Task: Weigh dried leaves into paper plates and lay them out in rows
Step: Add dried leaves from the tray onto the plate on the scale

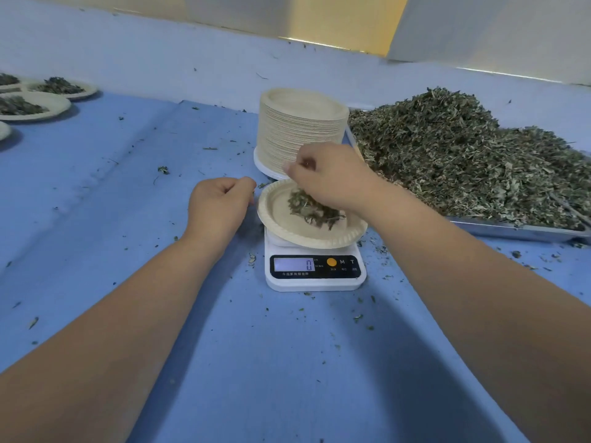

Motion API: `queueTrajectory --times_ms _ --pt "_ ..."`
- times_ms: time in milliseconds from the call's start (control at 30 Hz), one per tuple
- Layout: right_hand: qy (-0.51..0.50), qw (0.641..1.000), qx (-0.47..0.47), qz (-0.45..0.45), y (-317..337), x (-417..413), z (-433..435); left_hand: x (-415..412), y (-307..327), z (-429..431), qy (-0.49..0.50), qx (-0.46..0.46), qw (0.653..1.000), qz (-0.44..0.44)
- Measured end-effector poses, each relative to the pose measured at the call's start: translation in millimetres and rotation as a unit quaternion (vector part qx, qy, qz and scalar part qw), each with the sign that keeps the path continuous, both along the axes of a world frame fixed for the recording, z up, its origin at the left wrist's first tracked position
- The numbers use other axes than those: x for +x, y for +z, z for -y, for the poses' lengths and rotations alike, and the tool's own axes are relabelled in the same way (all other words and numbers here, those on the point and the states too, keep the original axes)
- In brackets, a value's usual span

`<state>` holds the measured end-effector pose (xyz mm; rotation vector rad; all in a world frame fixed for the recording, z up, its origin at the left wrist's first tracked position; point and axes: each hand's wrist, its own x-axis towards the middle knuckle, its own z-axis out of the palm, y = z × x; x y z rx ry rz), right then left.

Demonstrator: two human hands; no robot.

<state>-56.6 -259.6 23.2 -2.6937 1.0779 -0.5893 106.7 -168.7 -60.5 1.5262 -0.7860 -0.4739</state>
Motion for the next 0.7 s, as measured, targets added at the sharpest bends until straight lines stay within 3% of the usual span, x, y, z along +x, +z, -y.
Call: queueTrajectory --times_ms 100,200,300,367,467,567,700 --pt "-0.012 0.997 0.014 0.079 6 -7 18 2 -2 1 0.002 0.004 1.000 0.016" --pt "-0.057 0.995 -0.011 0.080 3 -25 45 2 -3 4 0.024 0.003 1.000 -0.009" --pt "-0.165 0.986 0.004 0.020 -15 -51 78 2 -3 5 0.031 0.029 0.999 0.003" --pt "-0.229 0.969 0.058 -0.071 -29 -66 92 1 -3 5 0.021 0.032 0.999 0.014" --pt "-0.222 0.953 0.144 -0.147 -38 -71 97 0 -5 5 0.027 0.035 0.999 0.026" --pt "-0.217 0.952 0.113 -0.186 -37 -69 100 1 -5 6 0.029 0.037 0.998 0.032" --pt "-0.257 0.953 0.014 -0.160 -42 -74 103 0 -4 4 0.022 0.018 0.999 0.018"
